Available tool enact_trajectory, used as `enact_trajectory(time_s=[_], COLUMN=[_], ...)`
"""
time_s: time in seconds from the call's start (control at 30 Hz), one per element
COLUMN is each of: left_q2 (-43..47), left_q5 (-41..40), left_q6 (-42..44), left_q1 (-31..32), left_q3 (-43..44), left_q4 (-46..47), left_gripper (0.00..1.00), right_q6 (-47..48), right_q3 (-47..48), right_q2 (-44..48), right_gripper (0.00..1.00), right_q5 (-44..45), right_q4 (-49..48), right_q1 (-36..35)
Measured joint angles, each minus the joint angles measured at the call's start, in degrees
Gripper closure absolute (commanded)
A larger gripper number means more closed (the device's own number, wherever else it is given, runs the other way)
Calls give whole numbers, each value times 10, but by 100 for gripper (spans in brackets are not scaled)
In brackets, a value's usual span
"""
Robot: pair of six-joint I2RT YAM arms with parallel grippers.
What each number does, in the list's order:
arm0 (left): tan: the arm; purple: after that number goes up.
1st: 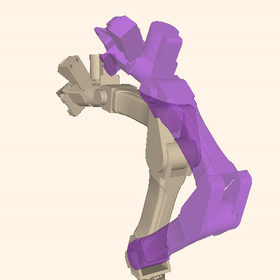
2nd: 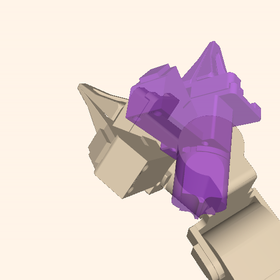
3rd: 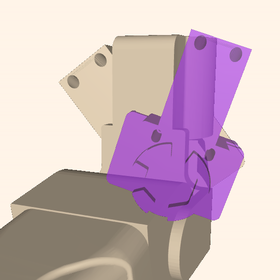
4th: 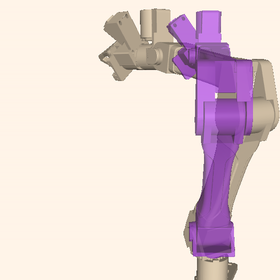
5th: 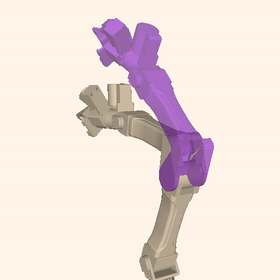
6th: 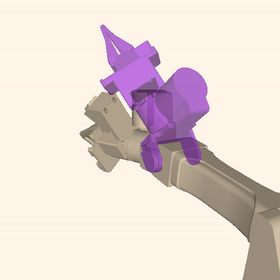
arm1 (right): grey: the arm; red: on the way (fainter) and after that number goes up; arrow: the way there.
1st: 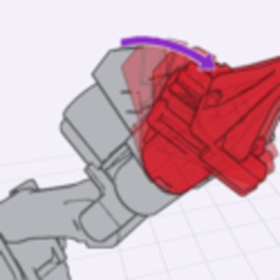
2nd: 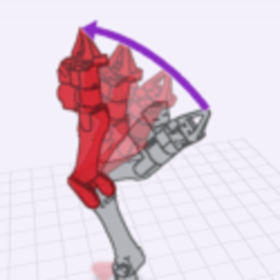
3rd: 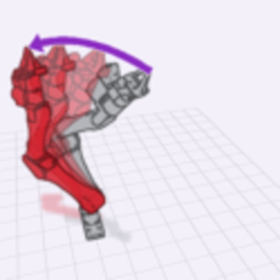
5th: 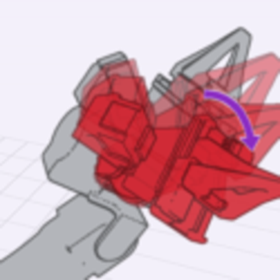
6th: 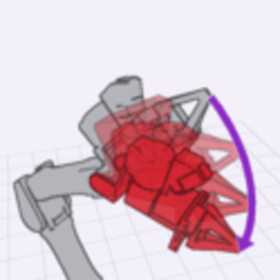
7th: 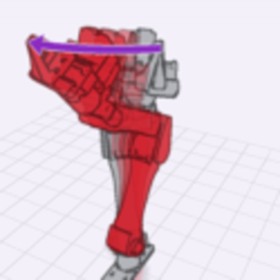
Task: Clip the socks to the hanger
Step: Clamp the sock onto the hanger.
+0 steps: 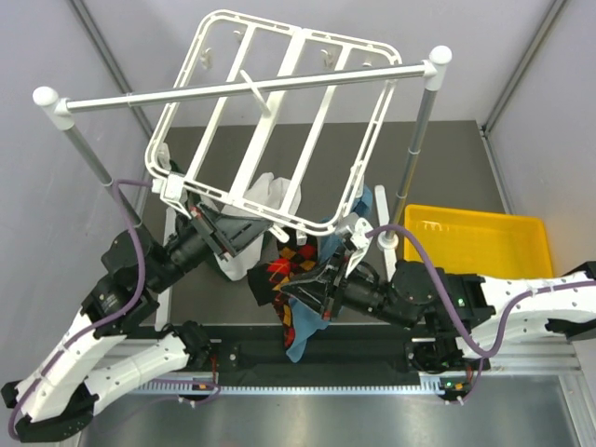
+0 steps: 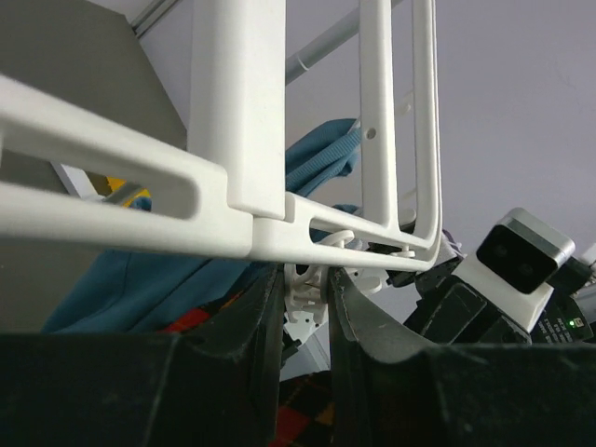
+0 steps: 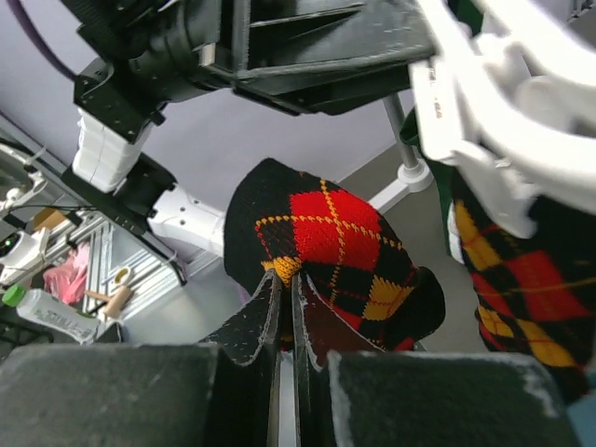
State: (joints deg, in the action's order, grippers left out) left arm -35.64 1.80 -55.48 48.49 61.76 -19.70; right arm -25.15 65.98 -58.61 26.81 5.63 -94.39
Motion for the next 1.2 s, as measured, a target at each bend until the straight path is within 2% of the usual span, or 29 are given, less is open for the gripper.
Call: enact_trajectory(time_s=[0.1, 0.37, 0.53, 0.73, 1.03, 1.2], left_q2=[-29, -51, -43, -38, -40, -56], left_q5=[7, 38, 57, 63, 54, 46], left_q6=[-15, -42, -48, -50, -58, -55], left_q1=[0, 0, 0, 0, 0, 0], left_q3=[17, 42, 48, 48, 48, 68], left_q4=[-3, -14, -19, -22, -19, -36], left_gripper=[100, 100, 100, 100, 100, 100], right_q6=[0, 16, 37, 67, 91, 105], right_q3=[9, 28, 13, -7, -6, -7], right_q2=[0, -19, 6, 53, 20, 25], right_gripper=[100, 100, 100, 100, 100, 100], right_q5=[1, 137, 183, 168, 75, 62], right_q4=[9, 35, 29, 21, 56, 68], right_q1=[0, 0, 1, 2, 3, 3])
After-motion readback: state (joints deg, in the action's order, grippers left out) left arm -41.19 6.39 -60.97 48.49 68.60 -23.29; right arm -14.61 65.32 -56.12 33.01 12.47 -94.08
